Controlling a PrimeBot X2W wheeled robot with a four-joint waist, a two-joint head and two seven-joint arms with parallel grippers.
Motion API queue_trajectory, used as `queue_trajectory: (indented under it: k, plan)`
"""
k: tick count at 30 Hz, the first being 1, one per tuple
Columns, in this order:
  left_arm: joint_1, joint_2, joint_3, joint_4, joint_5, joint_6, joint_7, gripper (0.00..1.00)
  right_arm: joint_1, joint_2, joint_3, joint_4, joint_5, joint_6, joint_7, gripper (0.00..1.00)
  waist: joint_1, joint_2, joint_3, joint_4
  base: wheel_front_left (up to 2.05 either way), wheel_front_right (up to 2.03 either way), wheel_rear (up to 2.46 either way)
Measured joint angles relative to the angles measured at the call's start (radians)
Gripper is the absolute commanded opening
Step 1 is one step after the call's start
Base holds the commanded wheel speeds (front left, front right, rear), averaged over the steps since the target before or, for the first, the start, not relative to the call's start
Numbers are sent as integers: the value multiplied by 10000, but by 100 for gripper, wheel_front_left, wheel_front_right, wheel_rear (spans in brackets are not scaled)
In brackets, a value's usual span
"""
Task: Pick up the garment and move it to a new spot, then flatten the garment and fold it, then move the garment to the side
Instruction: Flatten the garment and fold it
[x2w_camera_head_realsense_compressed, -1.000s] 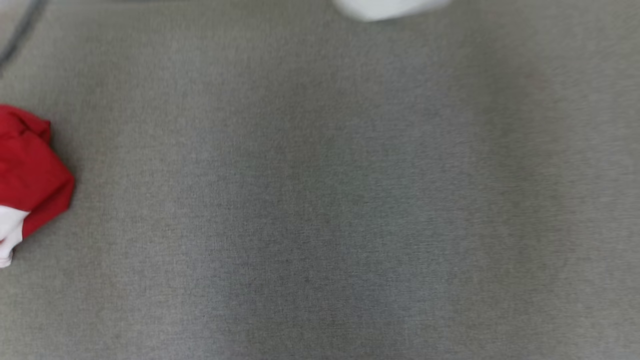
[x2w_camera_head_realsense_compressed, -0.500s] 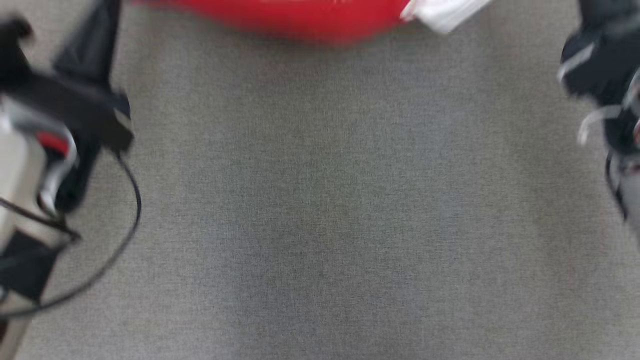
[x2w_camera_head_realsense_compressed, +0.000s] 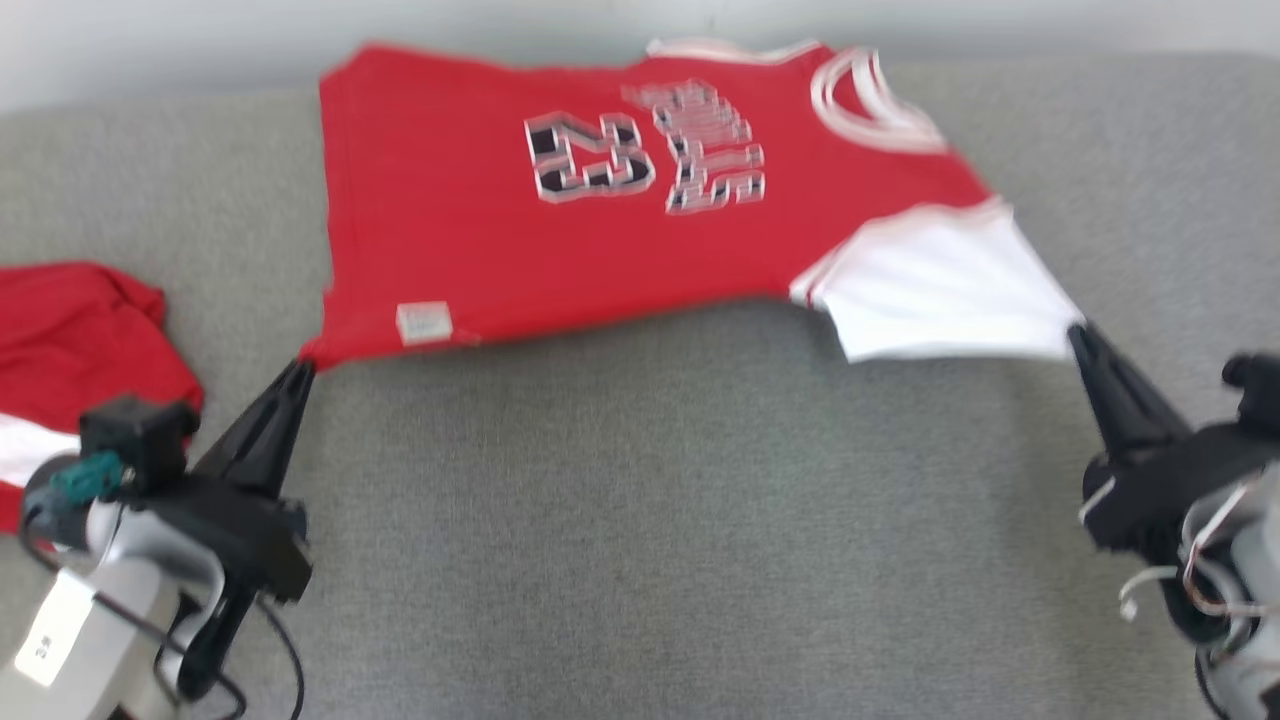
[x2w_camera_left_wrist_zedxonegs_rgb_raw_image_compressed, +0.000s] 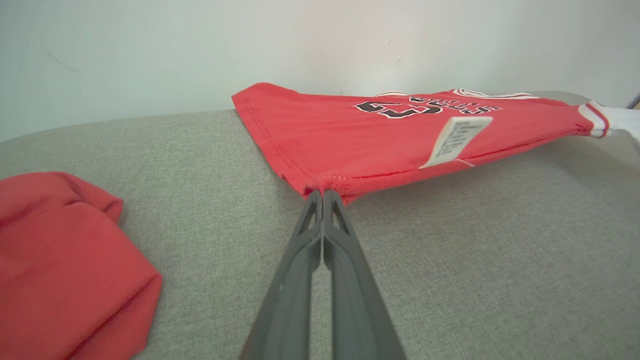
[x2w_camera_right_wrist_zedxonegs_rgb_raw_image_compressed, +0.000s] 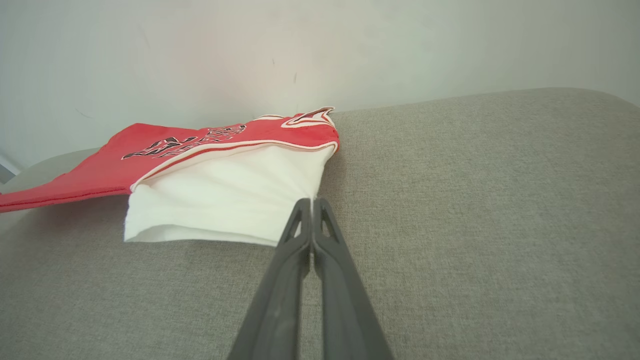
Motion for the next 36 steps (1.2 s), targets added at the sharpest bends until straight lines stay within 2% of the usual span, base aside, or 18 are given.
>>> queue_trajectory:
  k: [5, 17, 26, 36]
  plan:
    - [1153, -84, -165, -119, -174, 82, -73, 0, 1189, 40, 12, -102, 13, -163, -130, 0, 0, 0, -743, -109, 0, 0, 0]
    - [4328, -121, -556, -685, -706, 742, -73, 0, 4598, 13, -33, -581, 378, -698, -111, 0, 0, -1, -2499, -291, 0, 0, 0]
    - [5182, 163, -688, -1216, -911, 1233, 242, 0, 5660, -21, 155, -966, 546, -999, 382, 0, 0, -1, -3095, -454, 0, 0, 0]
    - [5234, 31, -976, -1300, -1035, 1373, 986, 0, 5694, -40, 543, -867, 297, -1308, 907, 0, 4, 1, -2883, -500, 0, 0, 0]
